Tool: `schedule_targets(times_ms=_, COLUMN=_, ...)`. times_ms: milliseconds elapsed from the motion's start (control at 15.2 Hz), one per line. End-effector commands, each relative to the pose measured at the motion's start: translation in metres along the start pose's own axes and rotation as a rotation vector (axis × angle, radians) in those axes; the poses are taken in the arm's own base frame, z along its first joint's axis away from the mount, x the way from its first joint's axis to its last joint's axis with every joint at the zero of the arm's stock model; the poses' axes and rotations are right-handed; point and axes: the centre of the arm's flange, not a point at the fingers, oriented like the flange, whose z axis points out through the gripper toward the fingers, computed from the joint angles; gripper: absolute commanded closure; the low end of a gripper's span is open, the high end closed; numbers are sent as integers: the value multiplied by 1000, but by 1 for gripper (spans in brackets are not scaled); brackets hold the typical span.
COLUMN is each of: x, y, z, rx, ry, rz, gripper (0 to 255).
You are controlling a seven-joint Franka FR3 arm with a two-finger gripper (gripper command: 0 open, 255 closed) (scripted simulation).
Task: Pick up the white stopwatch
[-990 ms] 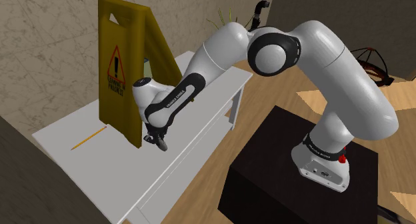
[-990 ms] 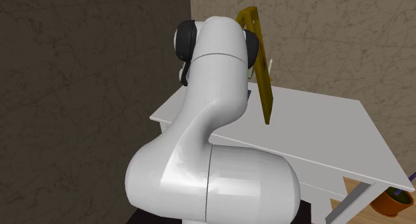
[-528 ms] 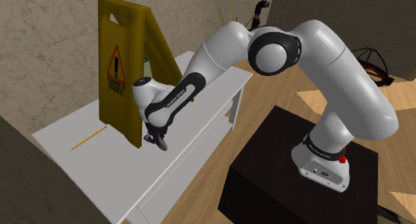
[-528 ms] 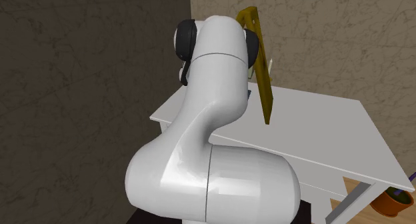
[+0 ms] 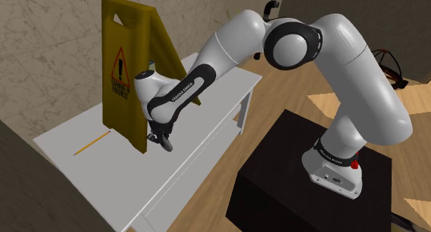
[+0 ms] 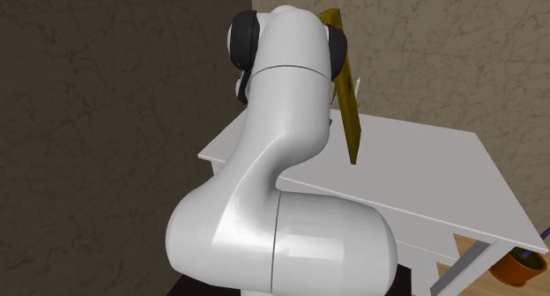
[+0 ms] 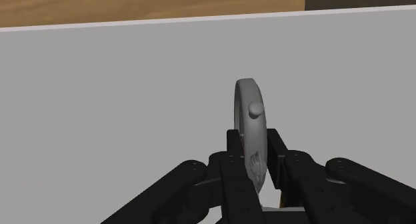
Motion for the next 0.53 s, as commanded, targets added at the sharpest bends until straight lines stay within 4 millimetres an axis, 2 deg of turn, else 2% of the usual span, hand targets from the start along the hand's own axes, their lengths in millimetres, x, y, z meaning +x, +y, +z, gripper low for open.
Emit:
schedule_targets(times_ms=0, x=-1, y=0, z=-10, rx=0, ry=0, rz=0, gripper=255)
schedule_targets(times_ms=330, x=-4, y=-1, z=-36, rx=0, ry=0, rz=0, gripper=255)
schedule_targets(times_ms=462, x=-4, y=-1, z=-37, rx=0, ry=0, rz=0, gripper=255)
